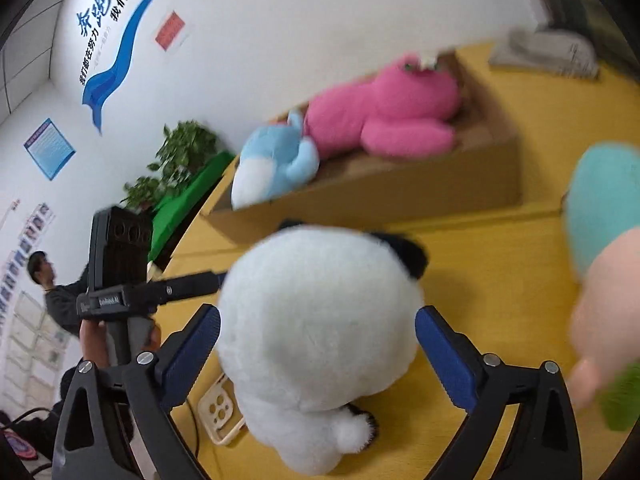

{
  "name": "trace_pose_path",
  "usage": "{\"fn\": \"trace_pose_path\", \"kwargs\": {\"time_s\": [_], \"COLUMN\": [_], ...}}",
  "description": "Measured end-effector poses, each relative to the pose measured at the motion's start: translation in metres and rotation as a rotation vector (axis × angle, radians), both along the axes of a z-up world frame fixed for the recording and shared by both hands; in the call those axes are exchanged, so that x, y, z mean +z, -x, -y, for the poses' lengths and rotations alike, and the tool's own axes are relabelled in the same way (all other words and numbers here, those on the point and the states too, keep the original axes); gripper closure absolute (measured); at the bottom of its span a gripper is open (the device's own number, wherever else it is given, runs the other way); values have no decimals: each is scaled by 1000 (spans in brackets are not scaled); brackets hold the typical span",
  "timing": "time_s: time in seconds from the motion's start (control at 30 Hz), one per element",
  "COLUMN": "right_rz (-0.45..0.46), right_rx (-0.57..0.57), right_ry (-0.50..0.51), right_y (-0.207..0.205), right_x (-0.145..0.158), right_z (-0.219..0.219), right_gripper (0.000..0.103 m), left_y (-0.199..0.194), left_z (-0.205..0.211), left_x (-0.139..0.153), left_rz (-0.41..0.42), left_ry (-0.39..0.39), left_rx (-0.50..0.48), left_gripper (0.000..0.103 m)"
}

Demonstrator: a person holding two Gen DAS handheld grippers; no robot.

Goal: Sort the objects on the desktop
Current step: 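Close both grippers on the white panda plush, then carry the white panda with both grippers and lower it into the box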

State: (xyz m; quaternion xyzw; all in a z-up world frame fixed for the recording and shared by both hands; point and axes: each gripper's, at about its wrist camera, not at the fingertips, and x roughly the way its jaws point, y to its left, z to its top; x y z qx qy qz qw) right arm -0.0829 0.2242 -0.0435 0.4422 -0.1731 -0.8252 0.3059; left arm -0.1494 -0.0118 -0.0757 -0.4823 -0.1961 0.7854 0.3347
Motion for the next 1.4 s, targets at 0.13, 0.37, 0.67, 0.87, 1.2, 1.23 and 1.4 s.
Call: {"fn": "trace_pose_path", "kwargs": {"time_s": [0.13,0.37,0.67,0.87,1.2,1.23,1.4], "right_rz": [84,22,-269,-460,-100,-62,-11], "right_rx": [2,22,46,59,77,72,70], "right_ry": [85,67,78,7,-125,-108,-154], "right_y": [17,12,37,129,234,238,253], "right_x": [-35,-25,82,138,20,20,15], "right_z": [2,11,23,45,81,78,79], "right_gripper": [13,36,38,38,38,38,34], "left_y": [5,-5,13,112,189,189,189], "left_z": [7,-2,6,11,-3,-3,-7], "left_x": [-23,-13,127,170,58,58,60], "left_rz": [82,53,-270,-357,-128,-134,-165], "left_ry": [-121,-123,-120,-1,148,148,174], "left_rx": [6,-16,1,65,49,47,35], "left_gripper": [23,38,41,43,97,97,97]}}
